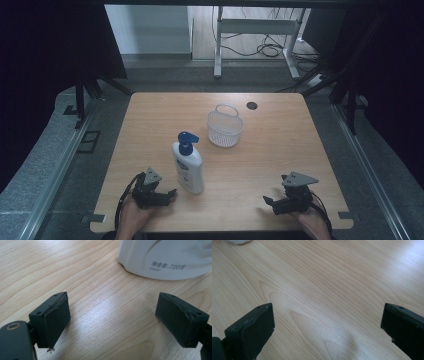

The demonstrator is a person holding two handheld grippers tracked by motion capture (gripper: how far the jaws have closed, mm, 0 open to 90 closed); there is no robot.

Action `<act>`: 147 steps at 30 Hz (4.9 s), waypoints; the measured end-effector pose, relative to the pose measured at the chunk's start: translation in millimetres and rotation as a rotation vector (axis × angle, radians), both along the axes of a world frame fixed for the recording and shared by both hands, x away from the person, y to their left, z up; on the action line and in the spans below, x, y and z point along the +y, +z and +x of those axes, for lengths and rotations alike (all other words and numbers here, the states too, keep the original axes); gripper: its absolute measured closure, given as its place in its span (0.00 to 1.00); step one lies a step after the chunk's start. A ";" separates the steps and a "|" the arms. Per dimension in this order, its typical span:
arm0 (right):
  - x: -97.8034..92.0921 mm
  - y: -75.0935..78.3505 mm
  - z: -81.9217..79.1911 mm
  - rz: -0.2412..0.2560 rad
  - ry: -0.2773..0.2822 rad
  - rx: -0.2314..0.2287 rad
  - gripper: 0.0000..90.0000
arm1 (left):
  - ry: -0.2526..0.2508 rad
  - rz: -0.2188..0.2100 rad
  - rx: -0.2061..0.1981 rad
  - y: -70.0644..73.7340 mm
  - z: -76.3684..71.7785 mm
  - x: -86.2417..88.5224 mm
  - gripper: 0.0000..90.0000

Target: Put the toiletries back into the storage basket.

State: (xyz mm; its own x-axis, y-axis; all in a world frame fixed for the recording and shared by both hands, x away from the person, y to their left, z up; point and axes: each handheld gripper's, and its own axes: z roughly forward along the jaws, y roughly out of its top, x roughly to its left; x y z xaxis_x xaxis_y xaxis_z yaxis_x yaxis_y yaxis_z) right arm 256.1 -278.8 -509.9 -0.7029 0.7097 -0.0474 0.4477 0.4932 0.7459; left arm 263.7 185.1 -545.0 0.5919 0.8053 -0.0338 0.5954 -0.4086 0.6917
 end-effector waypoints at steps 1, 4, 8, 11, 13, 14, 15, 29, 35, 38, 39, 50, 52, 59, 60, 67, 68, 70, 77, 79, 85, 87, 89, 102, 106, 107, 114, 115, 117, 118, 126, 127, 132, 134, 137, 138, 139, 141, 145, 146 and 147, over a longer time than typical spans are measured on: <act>1.2 1.1 -0.1 0.005 0.003 -0.004 0.00 | 0.000 0.000 0.000 0.0 0.0 0.0 0.13; 4.4 5.4 -0.3 0.032 0.013 -0.016 0.00 | -0.002 0.005 0.000 0.2 0.1 0.3 0.13; 10.3 11.2 0.2 0.094 0.041 -0.012 0.00 | -0.001 0.003 0.000 0.1 0.1 0.2 0.13; 13.1 12.8 0.4 0.101 0.049 0.002 0.00 | -0.001 0.002 0.000 0.1 0.1 0.2 0.13; 17.2 14.3 0.8 0.104 0.061 0.004 0.00 | -0.001 0.004 0.000 0.1 0.1 0.3 0.13; 17.2 14.3 0.8 0.104 0.061 0.004 0.00 | -0.001 0.002 0.000 0.1 0.0 0.2 0.13; 18.4 14.9 0.9 0.102 0.066 0.005 0.00 | -0.002 0.005 0.000 0.2 0.1 0.3 0.13; 40.5 22.5 2.6 0.094 0.127 0.001 0.00 | -0.001 0.002 0.000 0.1 0.1 0.1 0.13; 56.1 25.1 4.6 0.096 0.164 0.001 0.00 | -0.001 0.003 0.000 0.1 0.1 0.2 0.13; 61.1 26.2 5.5 0.096 0.173 0.003 0.00 | -0.001 0.002 0.000 0.1 0.0 0.1 0.13; 63.8 26.9 5.9 0.099 0.177 0.003 0.00 | -0.001 0.003 0.000 0.1 0.1 0.2 0.13; 90.9 32.9 10.8 0.112 0.229 0.009 0.00 | 0.000 0.001 0.000 0.0 0.1 0.0 0.13; 95.3 33.4 11.7 0.113 0.235 0.008 0.00 | -0.001 0.003 0.000 0.1 0.1 0.1 0.13; 108.0 33.8 15.4 0.131 0.260 0.011 0.00 | 0.000 0.001 -0.001 0.0 0.1 0.0 0.13; 109.4 33.8 16.0 0.135 0.263 0.008 0.00 | 0.000 0.000 0.000 0.0 0.1 -0.1 0.13; 120.5 34.9 19.8 0.131 0.273 0.002 0.00 | 0.000 0.001 -0.001 0.0 0.1 0.0 0.13; 122.4 34.9 20.1 0.128 0.274 0.003 0.00 | 0.000 0.001 -0.001 0.0 0.1 0.0 0.13; 125.9 34.7 20.7 0.125 0.278 0.006 0.00 | -0.001 0.003 0.000 0.1 0.2 0.1 0.13; 135.5 33.0 23.0 0.125 0.268 0.022 0.00 | -0.001 0.003 0.000 0.1 0.2 0.2 0.13; 137.8 33.1 23.4 0.129 0.267 0.027 0.00 | 0.000 0.000 0.000 0.0 0.1 0.0 0.13; 145.0 35.7 24.1 0.130 0.276 0.022 0.00 | -0.001 0.002 0.000 0.1 0.2 0.1 0.13; 147.3 36.8 24.3 0.129 0.280 0.020 0.00 | -0.001 0.001 0.000 0.1 0.1 0.1 0.13; 149.9 37.7 24.5 0.127 0.284 0.020 0.00 | -0.001 0.001 0.000 0.1 0.1 0.0 0.13; 164.1 40.7 28.6 0.129 0.315 0.028 0.01 | -0.002 0.001 0.000 0.1 0.2 0.1 0.13; 169.5 43.8 30.1 0.130 0.320 0.027 0.02 | -0.002 0.001 0.000 0.1 0.3 0.1 0.13; 170.9 44.6 30.4 0.129 0.322 0.027 0.02 | -0.002 0.001 0.000 0.1 0.2 0.1 0.13; 180.1 50.8 33.5 0.142 0.312 0.019 0.04 | -0.003 0.001 -0.001 0.0 0.4 0.1 0.13; 181.5 51.8 34.2 0.146 0.309 0.018 0.05 | -0.003 0.001 -0.001 0.0 0.4 0.1 0.13; 184.2 53.9 35.6 0.158 0.306 0.019 0.06 | -0.003 0.001 0.000 0.0 0.4 0.1 0.13; 185.8 54.8 36.2 0.165 0.306 0.021 0.07 | -0.003 0.001 0.000 0.0 0.4 0.1 0.13; 198.4 59.1 39.0 0.185 0.313 0.019 0.12 | -0.007 0.002 0.001 0.2 0.6 0.3 0.13; 200.1 59.4 39.3 0.185 0.313 0.018 0.12 | -0.007 0.002 0.001 0.1 0.6 0.3 0.13; 209.1 61.7 40.6 0.187 0.313 0.012 0.14 | -0.007 0.002 0.001 0.1 0.7 0.4 0.13; 213.1 62.6 41.3 0.181 0.316 0.003 0.15 | -0.008 0.002 0.001 0.1 0.7 0.4 0.13; 219.3 63.3 41.8 0.170 0.314 -0.011 0.16 | -0.009 0.002 0.001 0.2 0.8 0.5 0.13; 221.2 63.4 42.0 0.166 0.312 -0.016 0.16 | -0.010 0.002 0.001 0.2 0.9 0.5 0.13; 223.1 63.4 42.3 0.165 0.312 -0.020 0.17 | -0.010 0.002 0.001 0.1 0.9 0.5 0.13; 226.6 63.0 42.7 0.163 0.308 -0.026 0.18 | -0.008 0.000 0.000 0.1 0.9 0.4 0.13; 233.0 61.3 44.5 0.156 0.296 -0.039 0.21 | -0.008 -0.001 0.000 0.0 0.9 0.3 0.13; 233.0 61.3 44.5 0.156 0.296 -0.039 0.21 | -0.008 0.000 0.000 0.1 0.9 0.4 0.13; 233.8 61.0 45.1 0.154 0.293 -0.042 0.22 | -0.008 0.000 0.000 0.1 0.9 0.4 0.13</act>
State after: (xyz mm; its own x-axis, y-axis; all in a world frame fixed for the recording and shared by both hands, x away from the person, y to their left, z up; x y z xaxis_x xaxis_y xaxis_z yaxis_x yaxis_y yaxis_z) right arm 301.3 -45.0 -448.9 -0.8777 0.4790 0.0117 0.2710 0.4762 0.8365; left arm 264.6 185.5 -545.0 0.5985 0.8004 -0.0341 0.5921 -0.4133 0.6917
